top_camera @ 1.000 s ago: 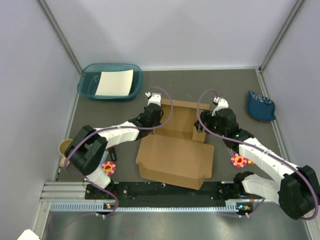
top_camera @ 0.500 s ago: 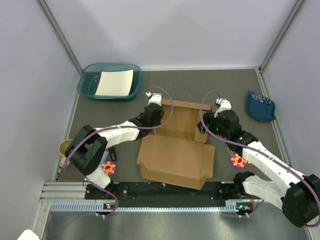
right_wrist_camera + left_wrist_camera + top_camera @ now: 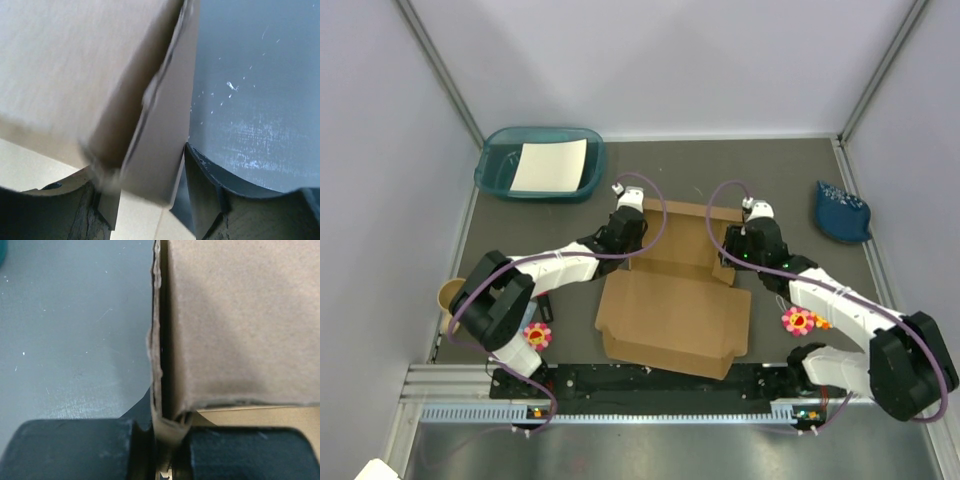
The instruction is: Fold the paper box
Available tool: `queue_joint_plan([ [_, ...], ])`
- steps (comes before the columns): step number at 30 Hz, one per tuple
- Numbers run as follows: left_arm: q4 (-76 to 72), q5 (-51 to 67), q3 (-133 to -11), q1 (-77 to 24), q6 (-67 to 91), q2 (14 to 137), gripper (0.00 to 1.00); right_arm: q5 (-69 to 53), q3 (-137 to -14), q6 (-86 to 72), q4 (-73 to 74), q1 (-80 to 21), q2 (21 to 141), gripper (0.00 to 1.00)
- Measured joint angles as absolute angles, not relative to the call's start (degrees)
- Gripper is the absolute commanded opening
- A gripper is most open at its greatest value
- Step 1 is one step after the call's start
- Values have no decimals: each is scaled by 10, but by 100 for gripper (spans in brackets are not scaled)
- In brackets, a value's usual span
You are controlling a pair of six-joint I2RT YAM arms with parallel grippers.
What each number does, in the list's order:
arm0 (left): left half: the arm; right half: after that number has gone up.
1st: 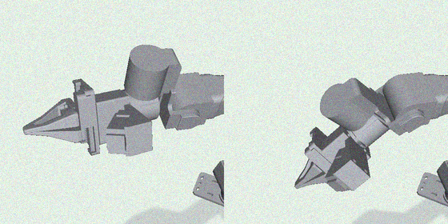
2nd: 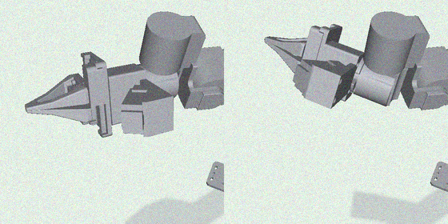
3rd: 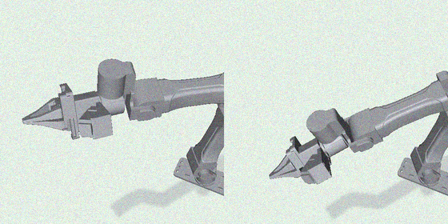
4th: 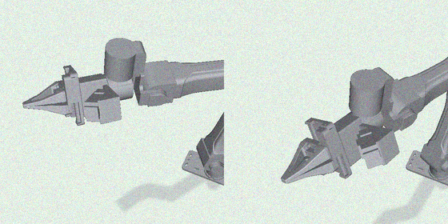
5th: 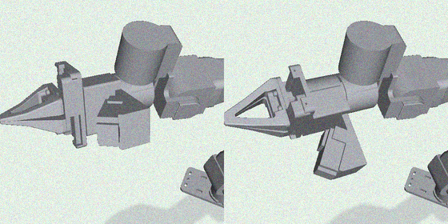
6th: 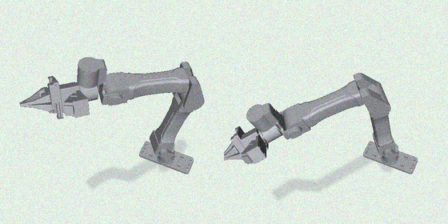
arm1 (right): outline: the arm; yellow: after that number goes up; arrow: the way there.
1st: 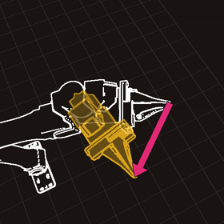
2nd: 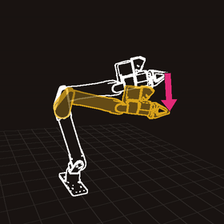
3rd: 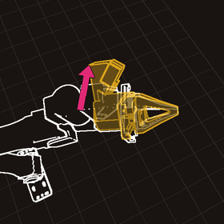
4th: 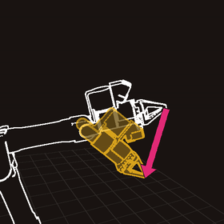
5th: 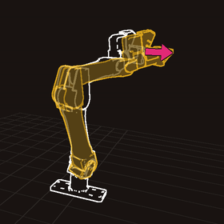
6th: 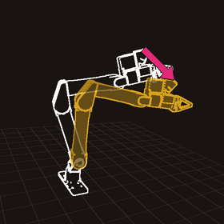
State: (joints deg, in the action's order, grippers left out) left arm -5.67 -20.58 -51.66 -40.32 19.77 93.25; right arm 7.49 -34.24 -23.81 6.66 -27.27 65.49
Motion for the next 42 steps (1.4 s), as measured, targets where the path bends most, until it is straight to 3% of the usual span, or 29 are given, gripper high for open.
queue_joint_plan([
  [10,-58,-204,-512,-403,198,928,0,140,-380,-241,68,-280,723,27],
  [14,-58,-204,-511,-403,198,927,0,178,-389,-239,75,-291,739,0],
  [22,-53,-204,-511,-403,202,925,0,253,-414,-238,99,-315,767,0],
  [26,-53,-204,-511,-404,204,925,0,268,-418,-242,103,-324,772,23],
  [30,-52,-202,-511,-405,204,925,0,275,-424,-240,109,-328,793,24],
  [31,-51,-203,-511,-405,204,924,0,277,-425,-240,109,-328,801,24],
  [34,-50,-203,-511,-406,204,924,0,288,-432,-239,113,-329,818,1],
  [42,-46,-207,-511,-405,215,923,0,329,-456,-267,123,-338,842,0],
])
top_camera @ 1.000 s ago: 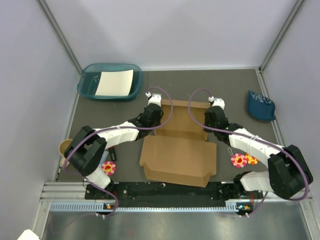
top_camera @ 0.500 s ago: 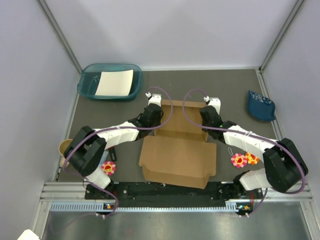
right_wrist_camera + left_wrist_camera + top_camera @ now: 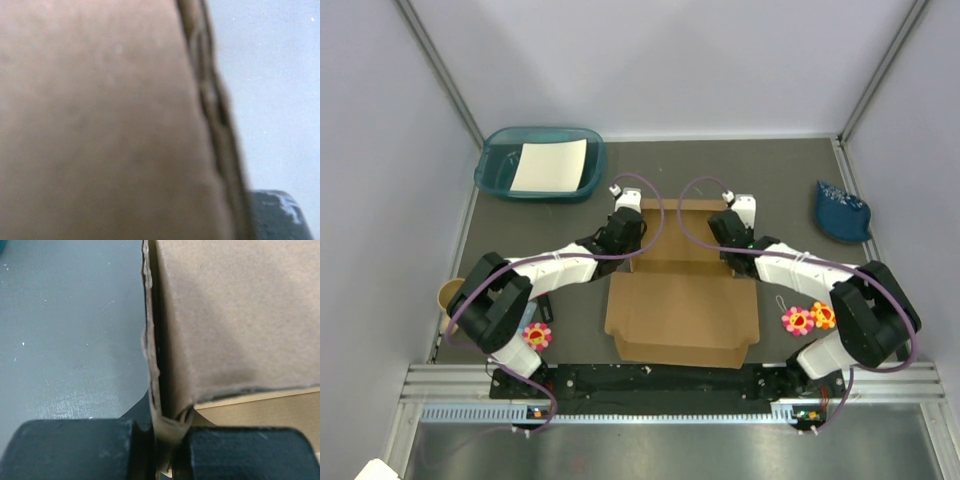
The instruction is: Fold the paper box
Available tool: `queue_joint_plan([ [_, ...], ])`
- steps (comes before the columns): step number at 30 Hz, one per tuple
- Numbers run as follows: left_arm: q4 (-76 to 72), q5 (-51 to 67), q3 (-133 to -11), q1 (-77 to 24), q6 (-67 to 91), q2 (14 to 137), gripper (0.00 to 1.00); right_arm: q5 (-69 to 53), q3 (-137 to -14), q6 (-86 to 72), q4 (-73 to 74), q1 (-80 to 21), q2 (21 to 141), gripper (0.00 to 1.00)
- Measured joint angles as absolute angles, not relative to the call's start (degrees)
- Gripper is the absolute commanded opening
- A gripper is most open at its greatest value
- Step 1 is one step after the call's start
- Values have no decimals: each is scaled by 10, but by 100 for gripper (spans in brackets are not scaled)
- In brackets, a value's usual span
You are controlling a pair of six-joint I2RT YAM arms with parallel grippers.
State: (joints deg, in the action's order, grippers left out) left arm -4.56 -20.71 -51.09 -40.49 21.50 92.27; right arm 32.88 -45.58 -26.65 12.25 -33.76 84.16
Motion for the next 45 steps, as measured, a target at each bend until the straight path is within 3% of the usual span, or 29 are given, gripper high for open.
queue_joint_plan([
  [2,-45,-208,-511,-405,218,922,0,340,-459,-272,130,-342,842,1],
  [3,-45,-208,-511,-405,219,922,0,341,-459,-273,130,-344,842,11],
  [4,-44,-209,-511,-405,220,922,0,341,-459,-273,130,-344,841,27],
  [7,-43,-208,-511,-405,221,922,0,338,-457,-270,133,-345,835,44],
  [13,-34,-208,-515,-407,221,922,0,329,-446,-261,138,-345,799,55],
  [18,-14,-205,-523,-409,222,923,0,328,-446,-257,134,-345,770,54],
  [22,-10,-204,-524,-410,222,923,0,329,-449,-249,124,-345,761,47],
  [24,-9,-204,-524,-410,222,923,0,330,-453,-244,123,-344,766,34],
  [25,-9,-204,-524,-411,222,923,0,329,-455,-242,123,-343,770,17],
  [27,-8,-204,-525,-411,221,923,0,330,-461,-237,119,-343,780,0],
  [39,18,-208,-536,-410,224,923,0,333,-462,-238,123,-340,785,1],
  [41,37,-206,-543,-410,226,923,0,324,-472,-241,147,-340,785,14],
  [45,68,-203,-557,-410,228,923,0,307,-504,-241,201,-340,785,18],
])
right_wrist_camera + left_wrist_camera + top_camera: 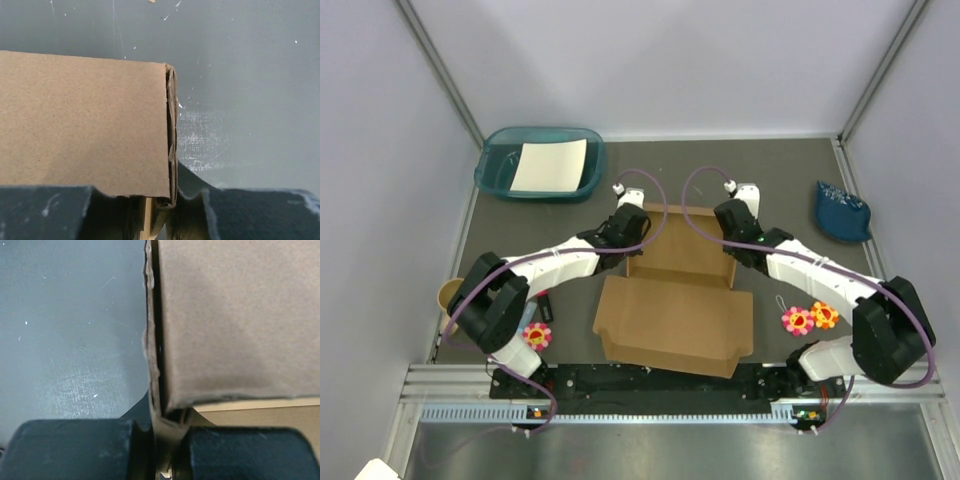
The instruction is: Fold the paper box
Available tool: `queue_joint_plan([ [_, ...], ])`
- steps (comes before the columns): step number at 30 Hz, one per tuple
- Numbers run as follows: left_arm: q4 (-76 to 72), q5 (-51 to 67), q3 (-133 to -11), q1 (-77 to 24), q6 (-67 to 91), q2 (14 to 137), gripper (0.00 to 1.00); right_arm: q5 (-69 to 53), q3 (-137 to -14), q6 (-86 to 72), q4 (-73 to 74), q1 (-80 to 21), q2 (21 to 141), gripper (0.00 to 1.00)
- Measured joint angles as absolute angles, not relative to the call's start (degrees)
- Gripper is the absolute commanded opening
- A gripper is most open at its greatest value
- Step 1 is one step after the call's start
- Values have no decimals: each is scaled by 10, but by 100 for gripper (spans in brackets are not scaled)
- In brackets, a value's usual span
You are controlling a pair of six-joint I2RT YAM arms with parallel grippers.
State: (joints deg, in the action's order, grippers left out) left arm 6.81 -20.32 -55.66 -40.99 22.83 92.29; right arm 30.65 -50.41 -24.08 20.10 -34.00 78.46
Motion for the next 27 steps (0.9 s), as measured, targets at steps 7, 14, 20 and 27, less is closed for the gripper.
queue_joint_plan([
  [7,108,-194,-565,-418,227,918,0,266,-508,-243,251,-340,776,49],
  [14,66,-196,-529,-425,231,897,0,233,-497,-242,239,-340,700,57],
  [20,-81,-222,-435,-428,244,864,0,189,-427,-240,189,-341,618,75],
  [27,-219,-268,-376,-429,259,868,0,116,-374,-229,129,-341,529,89],
])
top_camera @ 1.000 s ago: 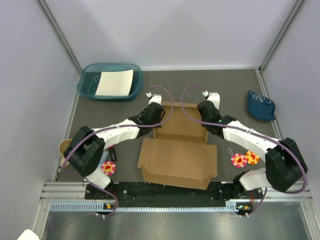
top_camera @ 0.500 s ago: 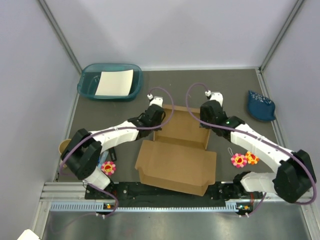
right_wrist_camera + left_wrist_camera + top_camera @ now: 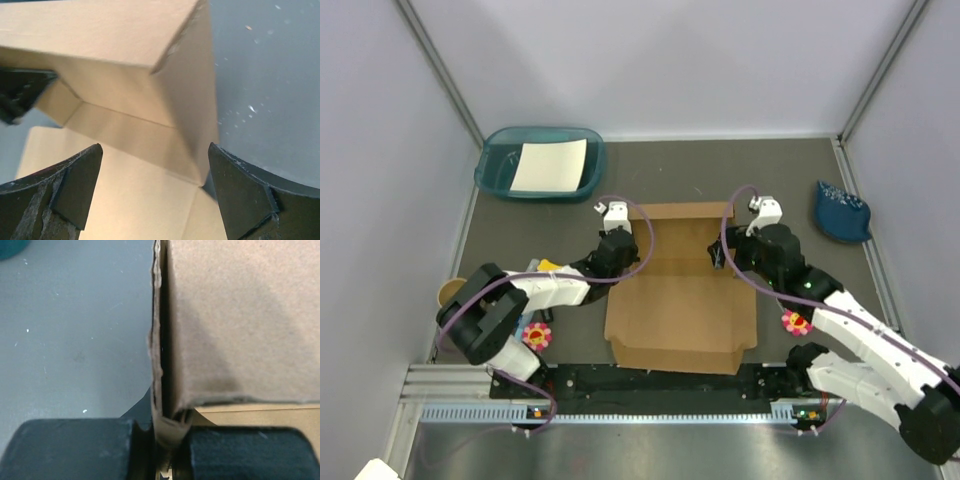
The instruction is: Fold the paper box
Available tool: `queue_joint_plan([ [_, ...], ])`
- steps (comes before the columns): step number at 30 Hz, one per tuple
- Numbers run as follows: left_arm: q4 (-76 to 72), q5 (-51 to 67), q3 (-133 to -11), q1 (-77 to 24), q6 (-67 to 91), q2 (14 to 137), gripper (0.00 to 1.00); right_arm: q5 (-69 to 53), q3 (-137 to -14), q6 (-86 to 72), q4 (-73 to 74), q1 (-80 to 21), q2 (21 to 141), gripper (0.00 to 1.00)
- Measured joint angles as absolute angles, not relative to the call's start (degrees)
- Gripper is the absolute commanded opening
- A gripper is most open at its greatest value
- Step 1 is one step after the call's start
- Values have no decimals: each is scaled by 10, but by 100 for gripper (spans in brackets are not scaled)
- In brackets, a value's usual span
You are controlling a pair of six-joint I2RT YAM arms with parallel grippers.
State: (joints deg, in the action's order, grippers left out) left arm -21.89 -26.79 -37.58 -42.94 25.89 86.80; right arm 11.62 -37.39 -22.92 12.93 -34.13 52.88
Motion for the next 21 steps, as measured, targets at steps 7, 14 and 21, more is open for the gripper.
queue_joint_plan([
  [7,-269,-330,-392,-433,240,910,0,42,-361,-215,109,-341,425,91],
  [14,-314,-371,-408,-433,185,948,0,67,-361,-222,114,-341,373,91],
  [21,-407,-371,-388,-434,126,966,0,58,-334,-289,25,-245,425,88],
])
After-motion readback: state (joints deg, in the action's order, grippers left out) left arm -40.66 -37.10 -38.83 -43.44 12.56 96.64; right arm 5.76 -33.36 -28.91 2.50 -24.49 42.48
